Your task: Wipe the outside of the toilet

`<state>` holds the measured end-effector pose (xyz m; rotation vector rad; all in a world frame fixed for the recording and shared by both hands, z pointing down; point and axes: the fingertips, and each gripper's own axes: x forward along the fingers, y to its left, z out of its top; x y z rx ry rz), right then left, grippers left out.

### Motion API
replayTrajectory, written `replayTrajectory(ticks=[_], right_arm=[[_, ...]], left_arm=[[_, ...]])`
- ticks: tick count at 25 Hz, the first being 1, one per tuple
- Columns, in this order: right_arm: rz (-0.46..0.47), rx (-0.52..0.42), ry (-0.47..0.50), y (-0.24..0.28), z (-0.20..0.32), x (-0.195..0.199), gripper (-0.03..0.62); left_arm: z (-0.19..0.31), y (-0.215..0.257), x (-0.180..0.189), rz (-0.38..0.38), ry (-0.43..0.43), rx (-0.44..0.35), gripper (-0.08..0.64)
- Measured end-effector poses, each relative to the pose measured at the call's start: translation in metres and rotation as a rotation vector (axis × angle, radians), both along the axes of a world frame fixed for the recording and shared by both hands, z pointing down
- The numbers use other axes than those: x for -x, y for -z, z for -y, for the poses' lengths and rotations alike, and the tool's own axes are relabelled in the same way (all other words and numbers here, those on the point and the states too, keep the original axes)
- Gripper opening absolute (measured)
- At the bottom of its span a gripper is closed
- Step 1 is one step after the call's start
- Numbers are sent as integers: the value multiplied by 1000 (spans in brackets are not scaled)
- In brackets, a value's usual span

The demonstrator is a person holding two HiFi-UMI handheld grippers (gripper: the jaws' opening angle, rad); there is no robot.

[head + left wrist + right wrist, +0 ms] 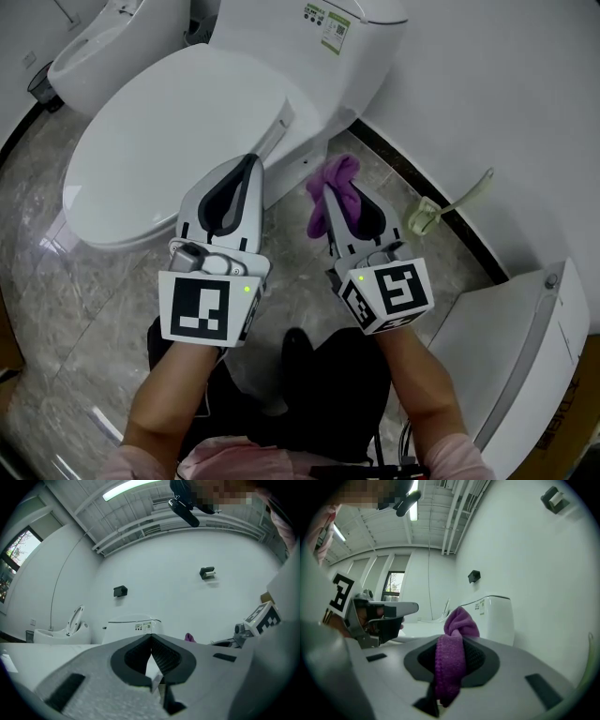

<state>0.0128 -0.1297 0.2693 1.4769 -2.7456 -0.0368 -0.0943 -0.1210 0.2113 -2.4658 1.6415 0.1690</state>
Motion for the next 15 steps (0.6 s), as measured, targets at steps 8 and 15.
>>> replayTrajectory(ticks=[8, 15], right_arm=[[-4, -13, -10, 2, -2, -4, 77], [-3, -16, -18, 3, -3, -5, 77]], left_arm=[[-7, 1, -11, -9, -17, 25, 8], [-7, 2, -15, -11, -27, 21, 8]])
